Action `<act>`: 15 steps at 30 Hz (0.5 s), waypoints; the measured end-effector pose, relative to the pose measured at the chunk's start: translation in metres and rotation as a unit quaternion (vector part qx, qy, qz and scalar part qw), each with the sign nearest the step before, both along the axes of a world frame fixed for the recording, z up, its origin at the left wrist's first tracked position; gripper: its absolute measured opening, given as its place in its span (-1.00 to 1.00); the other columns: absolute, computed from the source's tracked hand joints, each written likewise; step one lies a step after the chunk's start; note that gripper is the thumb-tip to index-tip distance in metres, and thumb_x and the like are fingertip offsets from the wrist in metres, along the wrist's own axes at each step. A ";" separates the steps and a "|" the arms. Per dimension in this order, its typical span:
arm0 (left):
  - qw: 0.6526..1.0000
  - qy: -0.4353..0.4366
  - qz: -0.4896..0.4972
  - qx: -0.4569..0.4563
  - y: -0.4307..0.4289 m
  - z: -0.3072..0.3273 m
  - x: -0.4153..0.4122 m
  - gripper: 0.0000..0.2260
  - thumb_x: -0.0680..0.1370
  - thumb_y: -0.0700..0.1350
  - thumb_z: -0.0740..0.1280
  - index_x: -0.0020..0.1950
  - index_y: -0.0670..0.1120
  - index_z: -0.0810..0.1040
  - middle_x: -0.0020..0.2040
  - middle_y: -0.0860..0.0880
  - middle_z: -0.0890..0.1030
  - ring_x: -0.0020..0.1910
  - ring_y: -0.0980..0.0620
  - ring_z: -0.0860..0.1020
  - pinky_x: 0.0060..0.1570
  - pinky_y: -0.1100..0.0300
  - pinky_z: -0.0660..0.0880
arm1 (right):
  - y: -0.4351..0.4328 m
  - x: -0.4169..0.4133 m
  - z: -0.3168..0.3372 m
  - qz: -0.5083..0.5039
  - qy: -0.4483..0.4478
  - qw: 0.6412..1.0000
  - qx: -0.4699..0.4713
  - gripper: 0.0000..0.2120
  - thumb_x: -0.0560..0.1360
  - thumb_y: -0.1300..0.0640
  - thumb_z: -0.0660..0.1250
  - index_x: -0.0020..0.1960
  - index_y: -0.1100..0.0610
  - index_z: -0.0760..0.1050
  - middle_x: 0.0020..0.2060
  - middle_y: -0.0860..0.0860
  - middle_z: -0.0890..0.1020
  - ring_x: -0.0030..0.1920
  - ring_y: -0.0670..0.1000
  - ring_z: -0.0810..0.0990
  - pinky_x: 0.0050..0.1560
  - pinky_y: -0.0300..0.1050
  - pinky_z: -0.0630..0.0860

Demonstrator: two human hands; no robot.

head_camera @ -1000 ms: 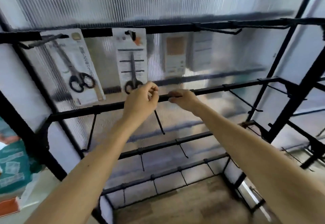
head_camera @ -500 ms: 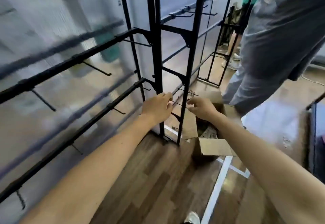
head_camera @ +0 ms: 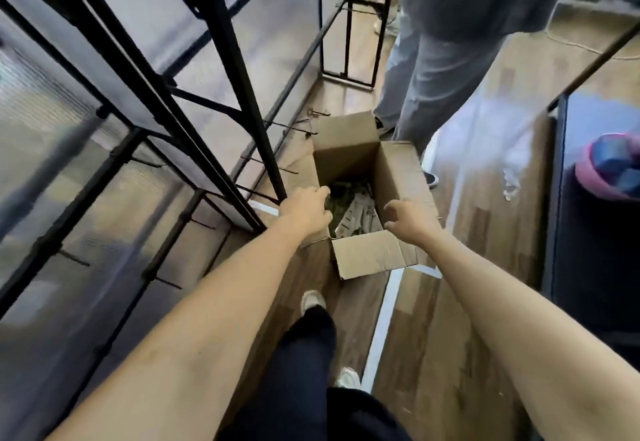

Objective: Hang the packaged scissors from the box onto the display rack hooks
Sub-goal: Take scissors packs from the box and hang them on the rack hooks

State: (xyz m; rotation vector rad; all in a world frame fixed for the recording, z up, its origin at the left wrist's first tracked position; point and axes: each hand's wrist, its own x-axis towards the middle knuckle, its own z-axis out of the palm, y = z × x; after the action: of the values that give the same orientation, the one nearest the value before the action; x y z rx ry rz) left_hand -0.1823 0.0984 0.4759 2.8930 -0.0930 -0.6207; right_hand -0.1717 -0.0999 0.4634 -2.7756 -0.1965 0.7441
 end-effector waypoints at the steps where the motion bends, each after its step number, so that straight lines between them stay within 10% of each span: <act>1: 1.000 0.008 -0.009 -0.002 -0.003 -0.013 0.015 -0.59 0.56 -0.04 0.16 0.40 -0.09 0.27 0.29 -0.14 0.44 0.26 -0.18 0.40 0.09 -0.06 0.46 | -0.001 0.012 -0.013 0.007 0.009 1.000 -0.011 -0.61 0.51 0.11 0.25 0.32 0.13 0.40 0.26 0.15 0.48 0.24 0.20 0.44 0.19 -0.02 0.41; 15: 0.984 0.150 0.065 -0.073 -0.032 -0.225 0.190 -0.59 0.56 -0.05 0.21 0.35 -0.19 0.28 0.25 -0.20 0.46 0.23 -0.19 0.43 0.10 0.00 0.41 | -0.012 0.166 -0.211 -0.092 0.153 0.984 0.013 -0.58 0.51 0.14 0.24 0.35 0.20 0.32 0.23 0.23 0.45 0.27 0.21 0.40 0.20 -0.03 0.37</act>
State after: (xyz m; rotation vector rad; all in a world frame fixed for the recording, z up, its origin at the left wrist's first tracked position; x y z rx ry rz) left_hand 0.0075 0.0668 0.2507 2.6070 0.0878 -0.9717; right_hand -0.0056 -0.1115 0.2521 -2.5661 0.1067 1.0931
